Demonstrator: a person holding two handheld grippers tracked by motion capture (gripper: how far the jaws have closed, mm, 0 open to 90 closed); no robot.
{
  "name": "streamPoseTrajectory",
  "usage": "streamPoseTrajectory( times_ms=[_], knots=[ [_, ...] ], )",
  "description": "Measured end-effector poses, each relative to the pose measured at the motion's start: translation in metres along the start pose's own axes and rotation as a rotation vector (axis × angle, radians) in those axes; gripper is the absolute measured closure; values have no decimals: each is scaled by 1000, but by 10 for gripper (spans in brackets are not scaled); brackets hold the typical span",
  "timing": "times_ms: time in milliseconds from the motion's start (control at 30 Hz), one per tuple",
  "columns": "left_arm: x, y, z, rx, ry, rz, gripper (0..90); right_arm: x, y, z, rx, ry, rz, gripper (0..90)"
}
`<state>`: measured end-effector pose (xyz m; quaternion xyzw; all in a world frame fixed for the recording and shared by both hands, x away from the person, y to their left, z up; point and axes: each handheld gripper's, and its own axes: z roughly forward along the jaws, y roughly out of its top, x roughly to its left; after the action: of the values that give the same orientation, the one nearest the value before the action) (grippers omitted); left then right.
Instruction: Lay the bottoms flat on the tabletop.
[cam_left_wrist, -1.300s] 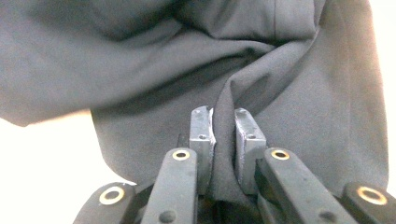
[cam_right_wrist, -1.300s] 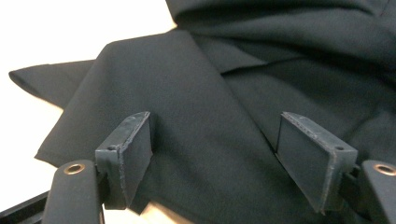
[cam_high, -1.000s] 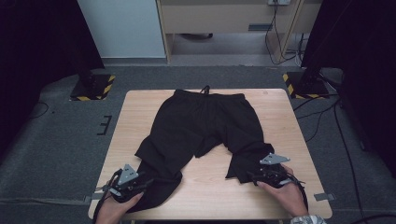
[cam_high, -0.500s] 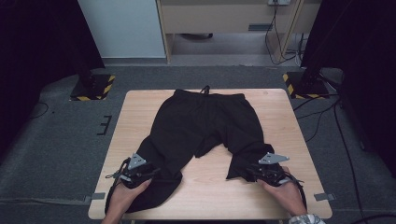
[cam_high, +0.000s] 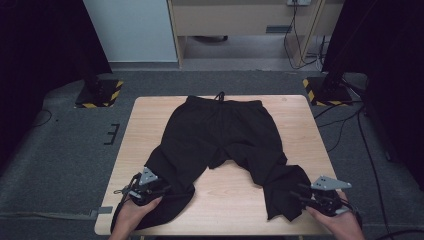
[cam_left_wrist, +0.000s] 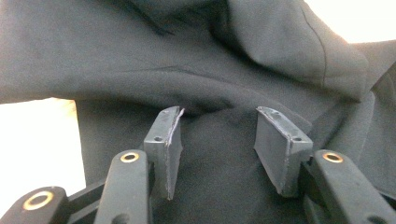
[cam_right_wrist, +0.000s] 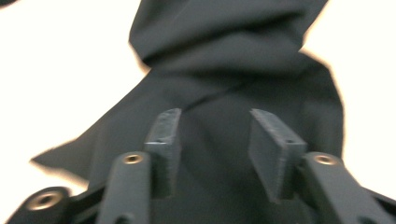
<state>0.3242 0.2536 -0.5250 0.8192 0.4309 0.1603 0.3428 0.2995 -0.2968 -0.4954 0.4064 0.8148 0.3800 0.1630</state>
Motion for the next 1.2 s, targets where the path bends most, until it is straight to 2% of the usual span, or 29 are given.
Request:
streamPoseTrajectory(
  times_ms=[67, 133, 267, 367, 567, 667, 733, 767, 833, 933, 1000, 1100, 1200],
  knots=[
    [0, 0, 0, 1, 4, 5, 497, -4, 9, 9, -13, -24, 10, 469],
    [0, -1, -2, 5, 8, 12, 500, -12, 18, 25, -31, -85, 33, 435],
    [1, -3, -3, 4, 9, 19, 535, -18, 21, 48, -23, -91, 75, 450],
    [2, -4, -5, 8, 1, 11, 544, -15, 18, 59, 21, -87, 64, 451],
    [-4, -17, -22, 39, -21, 46, 546, -6, 17, 67, 73, -83, 13, 461],
    [-6, -22, -28, 48, -56, 35, 546, -5, 15, 65, 76, -68, 19, 472],
    [-8, -20, -30, 54, -74, 22, 537, -3, 12, 62, 76, -57, 5, 481],
    [-9, -18, -30, 40, -72, 27, 537, -2, 11, 61, 78, -54, 6, 489],
    [-10, -11, -30, -20, -60, 37, 543, 2, 8, 55, 88, -44, -3, 512],
    [-8, 1, -24, -81, -44, 10, 492, 9, 2, 46, 111, -29, -21, 542],
    [-3, 9, -16, -95, -17, 11, 471, 12, -2, 40, 122, -12, -37, 545],
    [10, 14, -6, -109, 8, -25, 457, 13, -9, 31, 127, 5, -36, 558],
    [19, 14, 2, -90, 23, -41, 467, 16, -8, 27, 119, 12, -47, 542]
  ],
)
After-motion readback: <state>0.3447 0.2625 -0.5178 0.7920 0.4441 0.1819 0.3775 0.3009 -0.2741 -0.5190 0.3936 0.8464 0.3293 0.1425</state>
